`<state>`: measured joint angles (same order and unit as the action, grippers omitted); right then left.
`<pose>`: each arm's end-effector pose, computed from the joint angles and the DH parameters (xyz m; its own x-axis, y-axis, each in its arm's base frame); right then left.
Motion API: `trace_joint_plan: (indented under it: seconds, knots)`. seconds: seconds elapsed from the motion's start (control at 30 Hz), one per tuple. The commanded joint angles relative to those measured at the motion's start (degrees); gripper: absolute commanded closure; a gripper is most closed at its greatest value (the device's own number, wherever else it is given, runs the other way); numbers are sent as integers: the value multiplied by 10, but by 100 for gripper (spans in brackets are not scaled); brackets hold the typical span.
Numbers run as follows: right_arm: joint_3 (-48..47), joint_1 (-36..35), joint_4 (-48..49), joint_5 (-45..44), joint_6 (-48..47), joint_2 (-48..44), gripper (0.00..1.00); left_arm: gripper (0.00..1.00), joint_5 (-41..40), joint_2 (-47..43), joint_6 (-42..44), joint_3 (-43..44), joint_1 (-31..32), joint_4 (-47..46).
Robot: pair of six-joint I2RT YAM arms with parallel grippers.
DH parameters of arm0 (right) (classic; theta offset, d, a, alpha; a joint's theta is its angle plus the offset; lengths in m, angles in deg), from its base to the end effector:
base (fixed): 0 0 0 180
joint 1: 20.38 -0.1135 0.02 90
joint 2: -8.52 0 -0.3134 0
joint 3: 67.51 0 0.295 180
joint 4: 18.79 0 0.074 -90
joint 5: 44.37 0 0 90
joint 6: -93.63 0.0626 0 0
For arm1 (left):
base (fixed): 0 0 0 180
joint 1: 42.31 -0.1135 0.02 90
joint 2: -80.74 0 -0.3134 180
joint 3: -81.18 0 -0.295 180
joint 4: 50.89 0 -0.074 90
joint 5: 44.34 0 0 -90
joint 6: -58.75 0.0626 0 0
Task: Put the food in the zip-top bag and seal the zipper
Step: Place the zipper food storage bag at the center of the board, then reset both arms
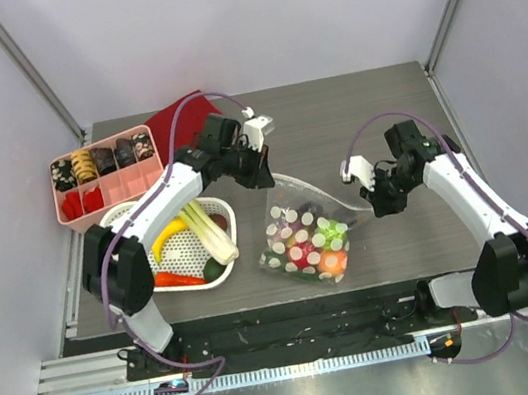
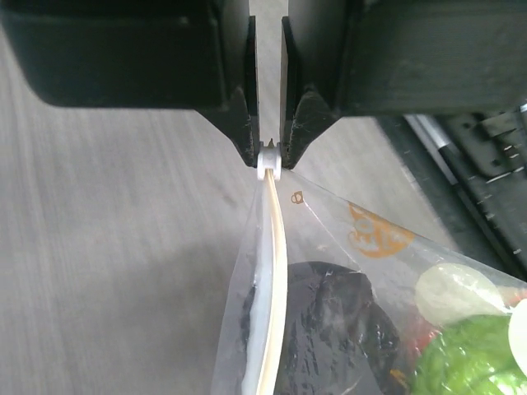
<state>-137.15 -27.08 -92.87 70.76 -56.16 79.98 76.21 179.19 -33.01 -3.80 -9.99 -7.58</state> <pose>0.2422 0.0552 0.2745 -0.3046 -0.8236 -0.4785 -0.9373 0.3486 -0.0033 0.3617 -0.2665 0.3127 -0.6383 0.3725 -0.6736 0.7355 0.5532 -0.3910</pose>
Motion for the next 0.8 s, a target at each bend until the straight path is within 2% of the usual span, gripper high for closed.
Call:
trace_joint_plan:
  seconds: [0.0,0.1,0.13,0.17,0.23,0.27,0.3,0.33,0.37,0.4,0.53,0.6,0.63,0.7,0.77]
  knots:
    - [-54,4,91,-1,-9,50,94,99,-44,25,-26,40,-3,-33]
    - [-99,4,89,10,15,97,83,73,-61,31,-21,36,-6,-20]
    - [-107,4,80,16,18,105,78,58,-60,28,-18,37,-8,-13]
    - [-119,4,75,21,24,111,68,51,-58,25,-16,39,-11,-5]
    - [-122,4,66,30,34,108,57,33,-57,16,-14,40,-27,-3]
    - [-122,4,67,36,49,95,45,29,-57,3,-13,44,-33,2]
    - [-121,4,67,41,58,88,40,24,-54,-4,-11,49,-39,5]
    - [-121,4,67,45,67,81,36,15,-51,-12,-6,54,-53,10]
    - [-122,5,68,55,79,70,32,0,-46,-24,-2,68,-59,18]
    - [-123,5,71,61,105,54,23,0,-44,-32,3,78,-67,38]
    - [-130,22,92,92,206,8,14,0,-39,-44,12,139,-105,137]
    - [-131,34,122,106,259,-8,6,0,-33,-41,13,188,-132,191]
    - [-128,41,134,111,316,-21,5,0,-43,-41,11,211,-142,231]
    - [-122,60,160,124,366,-34,4,0,-47,-51,11,224,-171,274]
    - [-105,91,180,124,440,-51,4,0,-52,-74,4,203,-193,290]
